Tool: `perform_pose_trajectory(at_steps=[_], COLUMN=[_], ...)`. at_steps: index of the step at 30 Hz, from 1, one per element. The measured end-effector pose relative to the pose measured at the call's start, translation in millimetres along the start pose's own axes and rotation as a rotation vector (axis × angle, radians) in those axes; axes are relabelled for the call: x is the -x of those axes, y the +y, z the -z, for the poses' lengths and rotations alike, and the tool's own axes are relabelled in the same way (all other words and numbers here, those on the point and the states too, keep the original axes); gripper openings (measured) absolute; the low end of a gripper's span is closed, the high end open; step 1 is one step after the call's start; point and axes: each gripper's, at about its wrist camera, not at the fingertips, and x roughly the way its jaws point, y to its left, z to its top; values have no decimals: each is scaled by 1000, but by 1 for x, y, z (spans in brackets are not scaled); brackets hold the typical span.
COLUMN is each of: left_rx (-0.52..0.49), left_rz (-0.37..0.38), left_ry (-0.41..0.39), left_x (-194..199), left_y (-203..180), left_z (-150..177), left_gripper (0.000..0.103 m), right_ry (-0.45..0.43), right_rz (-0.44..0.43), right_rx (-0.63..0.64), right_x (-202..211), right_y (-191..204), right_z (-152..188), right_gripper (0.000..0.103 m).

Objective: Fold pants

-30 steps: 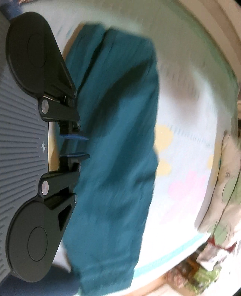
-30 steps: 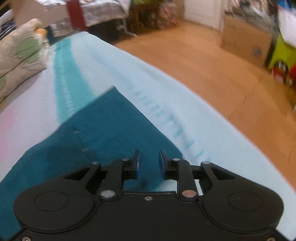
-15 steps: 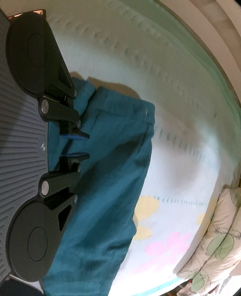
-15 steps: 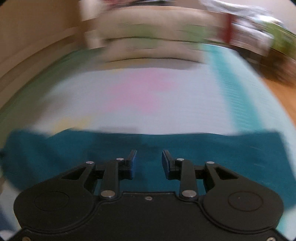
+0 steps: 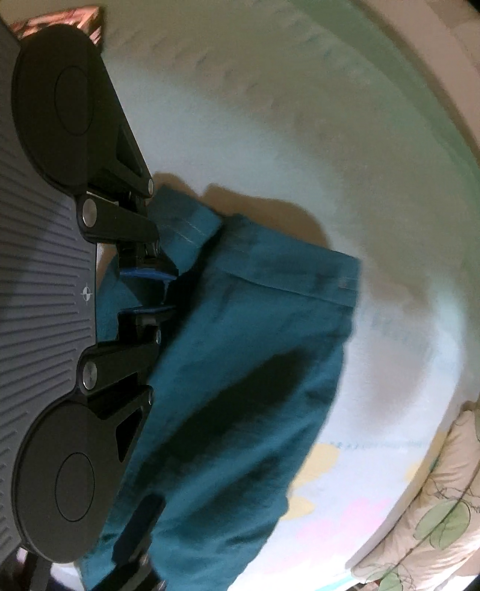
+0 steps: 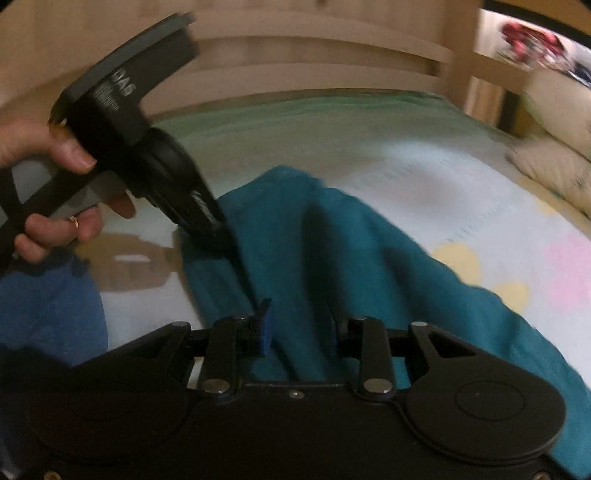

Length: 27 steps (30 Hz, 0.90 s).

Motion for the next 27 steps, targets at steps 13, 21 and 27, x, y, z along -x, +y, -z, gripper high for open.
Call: perform_pose_trajectory(at_steps=[13,21,27], left_rx=[68,56,-39], left_rz=[38,-12,-27], left_ry=[44,-137,-274], left_x=[-15,40,70], left_y=[17,5,-27], left_z=[2,9,-8], left_gripper=[14,14,14], right_ry=[57,6,36], right_rz=[61,-35,-119], right_rx=[198,89,153], right_x=[-60,-26,-22], right_y=[24,16,36], right_z=[5,-1,17], right_gripper=[18,7,8])
